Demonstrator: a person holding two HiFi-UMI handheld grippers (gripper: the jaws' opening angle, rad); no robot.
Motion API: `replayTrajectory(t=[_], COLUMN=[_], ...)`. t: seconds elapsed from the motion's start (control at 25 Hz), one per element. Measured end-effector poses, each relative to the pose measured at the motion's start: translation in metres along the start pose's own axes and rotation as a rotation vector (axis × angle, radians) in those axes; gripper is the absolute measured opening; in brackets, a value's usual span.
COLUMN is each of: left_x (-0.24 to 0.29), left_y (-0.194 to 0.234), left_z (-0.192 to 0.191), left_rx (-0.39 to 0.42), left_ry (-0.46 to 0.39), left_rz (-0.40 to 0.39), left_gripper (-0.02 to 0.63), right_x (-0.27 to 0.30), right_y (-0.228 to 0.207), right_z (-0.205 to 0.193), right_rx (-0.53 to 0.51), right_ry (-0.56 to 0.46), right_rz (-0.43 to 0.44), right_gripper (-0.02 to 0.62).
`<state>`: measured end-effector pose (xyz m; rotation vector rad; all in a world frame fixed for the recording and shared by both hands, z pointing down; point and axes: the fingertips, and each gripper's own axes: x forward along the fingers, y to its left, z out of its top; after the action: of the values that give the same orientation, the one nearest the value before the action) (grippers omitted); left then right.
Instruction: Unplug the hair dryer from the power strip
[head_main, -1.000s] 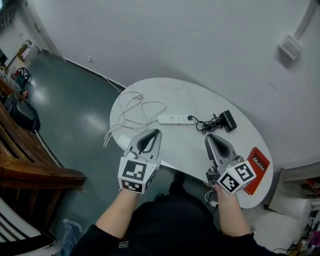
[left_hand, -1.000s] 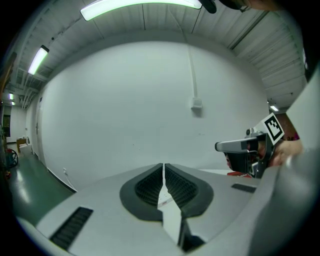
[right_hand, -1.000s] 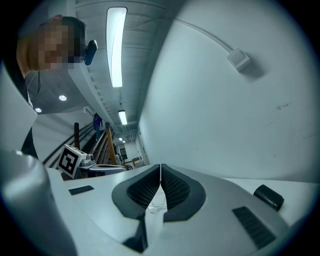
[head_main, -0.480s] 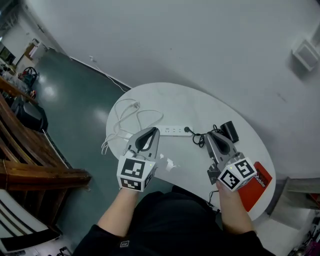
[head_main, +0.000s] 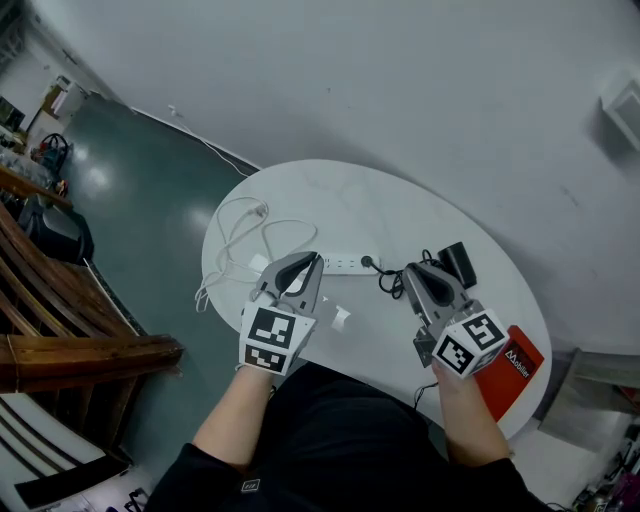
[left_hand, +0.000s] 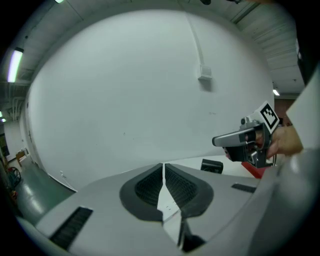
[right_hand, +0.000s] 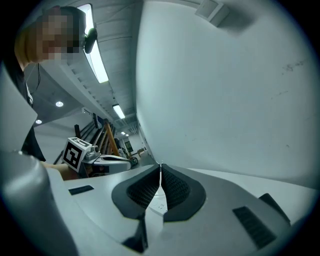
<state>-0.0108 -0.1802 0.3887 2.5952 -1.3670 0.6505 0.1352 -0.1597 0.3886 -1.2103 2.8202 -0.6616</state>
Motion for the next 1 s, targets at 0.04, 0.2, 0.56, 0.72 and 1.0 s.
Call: replayTrajectory(t=[0.04, 0.2, 0.56, 0.72, 1.0], left_x=[0.006, 0.032, 0.081, 0.094, 0.120], left_y=[-0.001, 0.000, -0.006, -0.021, -0.031], left_z=[-0.002, -0.019, -0.059, -0.085, -0.122], left_rx=[0.019, 0.025, 0.064, 0.114, 0.157], left_ry=[0.014, 0.077, 0.177, 0.254, 0.355], left_rz=[-0.022, -0.108, -0.270, -0.358, -0.433], left_gripper=[0.023, 0.025, 0.085, 0.125, 0.153], right_x=[0.003, 0.016, 0.039, 0.044, 0.056], right_y=[-0.001, -0.006, -0.026, -0.034, -0.040], right_z=[-0.001, -0.009, -0.038, -0.050, -0.078], right_rx=[-0.002, -0.023, -0.029, -0.025, -0.036], right_ry=[0.007, 0.048, 0.164, 0.216, 0.307], right_rz=[0.003, -0.008, -0.064, -0.098, -0.107], right_gripper=[0.035, 0.037, 0.038, 0.038, 0.038])
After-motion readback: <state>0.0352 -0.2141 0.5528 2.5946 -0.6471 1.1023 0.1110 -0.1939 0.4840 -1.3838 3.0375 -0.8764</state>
